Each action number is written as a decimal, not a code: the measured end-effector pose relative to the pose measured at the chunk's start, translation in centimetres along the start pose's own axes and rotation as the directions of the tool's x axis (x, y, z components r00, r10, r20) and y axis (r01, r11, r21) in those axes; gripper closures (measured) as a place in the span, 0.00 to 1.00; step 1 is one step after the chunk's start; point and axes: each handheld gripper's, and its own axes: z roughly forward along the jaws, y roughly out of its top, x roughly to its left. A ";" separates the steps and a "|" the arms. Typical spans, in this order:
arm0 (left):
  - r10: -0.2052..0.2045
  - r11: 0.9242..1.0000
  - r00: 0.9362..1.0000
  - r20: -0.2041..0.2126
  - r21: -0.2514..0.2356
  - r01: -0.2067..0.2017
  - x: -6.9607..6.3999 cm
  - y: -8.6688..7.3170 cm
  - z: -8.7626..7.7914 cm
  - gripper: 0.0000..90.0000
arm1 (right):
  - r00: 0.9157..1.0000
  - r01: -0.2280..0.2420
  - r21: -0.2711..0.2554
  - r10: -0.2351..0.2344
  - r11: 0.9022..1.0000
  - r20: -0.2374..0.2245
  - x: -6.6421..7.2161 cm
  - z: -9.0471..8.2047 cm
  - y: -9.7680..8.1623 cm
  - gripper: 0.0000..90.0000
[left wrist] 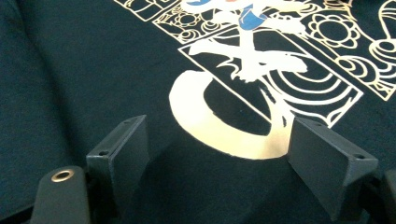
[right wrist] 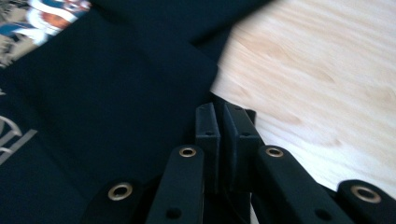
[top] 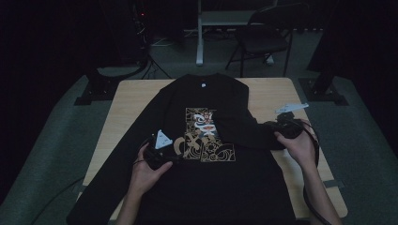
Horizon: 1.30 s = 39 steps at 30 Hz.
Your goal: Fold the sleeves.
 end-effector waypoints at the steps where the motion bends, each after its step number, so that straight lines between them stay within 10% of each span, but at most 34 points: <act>1: -0.003 1.000 1.000 -0.002 0.000 0.003 0.1 0.0 0.0 0.24 | 1.000 0.012 -0.006 -0.012 1.000 -0.005 0.4 0.0 0.3 0.94; 13: -0.061 0.998 0.997 -0.051 -0.018 0.060 2.0 -0.7 -1.0 0.24 | 0.982 0.168 -0.027 -0.170 0.985 -0.087 6.4 1.0 3.7 0.95; 18: -0.206 0.976 0.978 -0.013 -0.068 0.205 4.3 -1.8 -2.1 0.24 | 0.967 0.220 -0.030 -0.222 0.975 -0.127 8.9 1.6 4.9 0.94; 31: -0.208 0.978 0.977 -0.047 -0.033 0.207 4.5 -1.9 -2.0 0.24 | 0.901 0.368 -0.044 -0.368 0.929 -0.232 16.5 3.6 7.3 0.95; 39: -0.233 0.972 0.971 -0.049 0.001 0.233 5.1 -1.9 -2.5 0.24 | 0.843 0.439 -0.064 -0.435 0.896 -0.315 21.5 5.0 7.9 0.95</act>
